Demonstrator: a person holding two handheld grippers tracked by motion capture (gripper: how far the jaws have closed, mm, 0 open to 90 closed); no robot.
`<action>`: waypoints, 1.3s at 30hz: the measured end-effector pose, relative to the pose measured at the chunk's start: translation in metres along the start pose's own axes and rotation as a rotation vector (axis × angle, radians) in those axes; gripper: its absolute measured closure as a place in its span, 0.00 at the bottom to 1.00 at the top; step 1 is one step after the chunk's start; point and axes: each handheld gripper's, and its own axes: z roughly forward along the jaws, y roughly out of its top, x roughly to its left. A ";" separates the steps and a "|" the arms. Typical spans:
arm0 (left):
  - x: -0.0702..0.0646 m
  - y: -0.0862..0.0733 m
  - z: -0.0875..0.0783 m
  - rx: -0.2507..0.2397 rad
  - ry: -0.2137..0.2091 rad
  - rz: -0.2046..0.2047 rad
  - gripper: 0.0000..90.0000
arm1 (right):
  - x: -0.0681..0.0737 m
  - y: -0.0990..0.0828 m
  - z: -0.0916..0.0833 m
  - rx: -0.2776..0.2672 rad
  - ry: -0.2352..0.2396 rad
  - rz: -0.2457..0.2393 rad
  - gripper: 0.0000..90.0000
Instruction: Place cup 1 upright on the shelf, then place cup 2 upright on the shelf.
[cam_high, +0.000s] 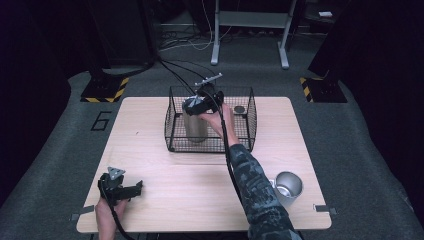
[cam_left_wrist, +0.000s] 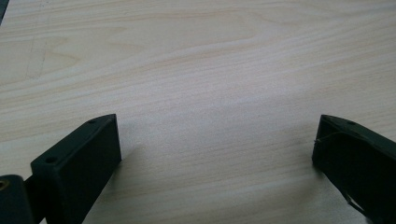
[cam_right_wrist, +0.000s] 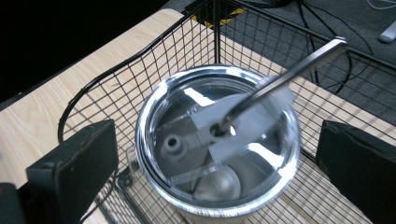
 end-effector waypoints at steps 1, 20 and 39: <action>0.000 0.000 0.000 0.000 0.000 0.000 0.01 | -0.001 -0.001 -0.004 -0.001 0.003 -0.005 0.00; 0.000 0.000 0.000 -0.001 -0.006 -0.012 0.01 | 0.013 -0.045 -0.076 0.005 0.053 -0.108 0.00; 0.000 0.000 0.000 -0.003 -0.003 -0.011 0.01 | 0.031 -0.118 -0.129 0.022 0.075 -0.152 0.00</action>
